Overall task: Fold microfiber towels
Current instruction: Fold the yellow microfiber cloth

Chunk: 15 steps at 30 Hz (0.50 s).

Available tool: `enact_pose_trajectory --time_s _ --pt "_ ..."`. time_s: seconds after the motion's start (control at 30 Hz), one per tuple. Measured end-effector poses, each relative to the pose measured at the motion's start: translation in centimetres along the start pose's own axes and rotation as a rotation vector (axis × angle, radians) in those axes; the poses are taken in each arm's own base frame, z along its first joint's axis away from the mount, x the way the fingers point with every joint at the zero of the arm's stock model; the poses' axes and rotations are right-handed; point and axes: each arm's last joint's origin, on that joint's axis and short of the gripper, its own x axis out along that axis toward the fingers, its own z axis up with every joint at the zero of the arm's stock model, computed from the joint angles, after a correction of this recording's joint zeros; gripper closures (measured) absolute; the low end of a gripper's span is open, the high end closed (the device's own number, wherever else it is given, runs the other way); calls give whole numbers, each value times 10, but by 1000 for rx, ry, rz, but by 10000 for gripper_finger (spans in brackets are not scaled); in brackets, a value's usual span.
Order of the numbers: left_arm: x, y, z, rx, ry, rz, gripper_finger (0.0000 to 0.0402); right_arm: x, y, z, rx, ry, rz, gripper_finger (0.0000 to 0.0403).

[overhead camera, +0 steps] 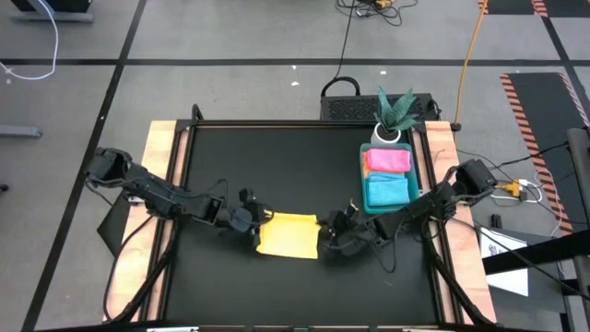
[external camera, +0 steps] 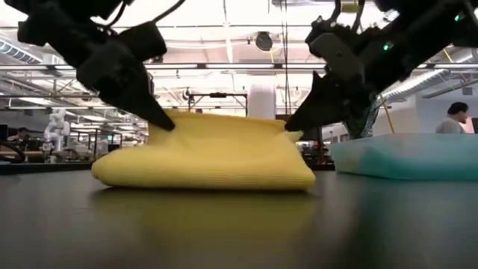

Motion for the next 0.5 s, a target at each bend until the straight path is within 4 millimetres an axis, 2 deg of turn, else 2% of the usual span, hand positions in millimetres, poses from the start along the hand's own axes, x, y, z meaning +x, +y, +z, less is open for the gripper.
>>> enact_pose_trajectory --time_s 0.13,0.23,0.4,0.5 --pt "4 10 -7 -43 9 25 379 7 -10 -2 28 -30 38 403" --pt "5 12 -11 -70 6 30 387 10 -15 0 31 -60 85 403" --pt "-1 3 -10 -97 -19 6 392 10 -10 10 -10 -145 158 403" --pt "-6 2 -8 -127 -64 68 394 10 -11 17 -28 -193 160 403"
